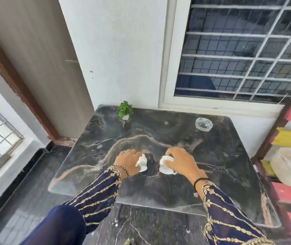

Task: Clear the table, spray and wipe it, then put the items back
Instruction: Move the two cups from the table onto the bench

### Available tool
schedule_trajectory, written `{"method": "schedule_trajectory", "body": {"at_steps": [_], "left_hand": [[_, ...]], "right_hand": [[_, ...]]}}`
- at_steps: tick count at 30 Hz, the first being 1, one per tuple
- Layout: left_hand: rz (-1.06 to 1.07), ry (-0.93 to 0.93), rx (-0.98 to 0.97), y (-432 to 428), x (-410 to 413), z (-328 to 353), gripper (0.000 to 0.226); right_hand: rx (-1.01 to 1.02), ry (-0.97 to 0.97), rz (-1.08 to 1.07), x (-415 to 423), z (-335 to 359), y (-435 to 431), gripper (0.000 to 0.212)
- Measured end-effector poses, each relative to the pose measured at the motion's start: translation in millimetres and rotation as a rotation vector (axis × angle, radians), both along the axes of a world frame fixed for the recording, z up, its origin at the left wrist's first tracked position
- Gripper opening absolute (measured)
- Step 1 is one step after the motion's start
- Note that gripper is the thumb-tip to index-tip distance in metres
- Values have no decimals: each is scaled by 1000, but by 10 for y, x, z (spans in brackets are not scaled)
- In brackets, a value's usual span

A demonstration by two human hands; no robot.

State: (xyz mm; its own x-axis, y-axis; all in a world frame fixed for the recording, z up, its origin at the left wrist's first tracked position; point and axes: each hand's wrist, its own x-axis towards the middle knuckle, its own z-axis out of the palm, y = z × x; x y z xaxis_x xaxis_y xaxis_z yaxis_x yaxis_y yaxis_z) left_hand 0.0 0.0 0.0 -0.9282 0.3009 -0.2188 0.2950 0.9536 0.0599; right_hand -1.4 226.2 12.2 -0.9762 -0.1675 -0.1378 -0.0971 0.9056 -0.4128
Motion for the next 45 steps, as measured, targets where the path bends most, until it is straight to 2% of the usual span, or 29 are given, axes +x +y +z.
{"method": "schedule_trajectory", "body": {"at_steps": [2, 5, 9, 14, 17, 20, 27, 32, 37, 40, 45], "left_hand": [[7, -46, 40, -3, -27, -108, 57], [-32, -13, 15, -11, -109, -354, 67], [-73, 80, -55, -18, -277, -512, 65], [-136, 158, -48, 2, -463, -542, 49], [-137, 157, -44, 6, -578, -566, 46], [-113, 57, 29, 106, -758, -612, 39], [77, -136, 365, 457, -975, -541, 34], [53, -201, 415, 1139, -1040, -487, 26], [56, -265, 483, 2081, -982, -450, 29], [57, -266, 507, 2846, -872, -489, 21], [93, -344, 563, 4174, -602, -534, 23]], "right_hand": [[6, -42, -1, -17, -101, 44, 37], [23, -108, 19, -36, -300, 99, 60], [125, -166, 57, -147, -453, 83, 76], [206, -87, 108, -270, -656, 57, 62], [167, -43, 89, -336, -696, 62, 59], [-14, -127, -65, -431, -718, 187, 53], [-365, -236, -360, -382, -777, 592, 39], [-422, -224, -477, -212, -827, 1217, 37], [-524, -166, -546, -24, -842, 2137, 28], [-567, -156, -556, 87, -872, 2891, 25], [-609, -150, -599, 365, -873, 4147, 29]]}}
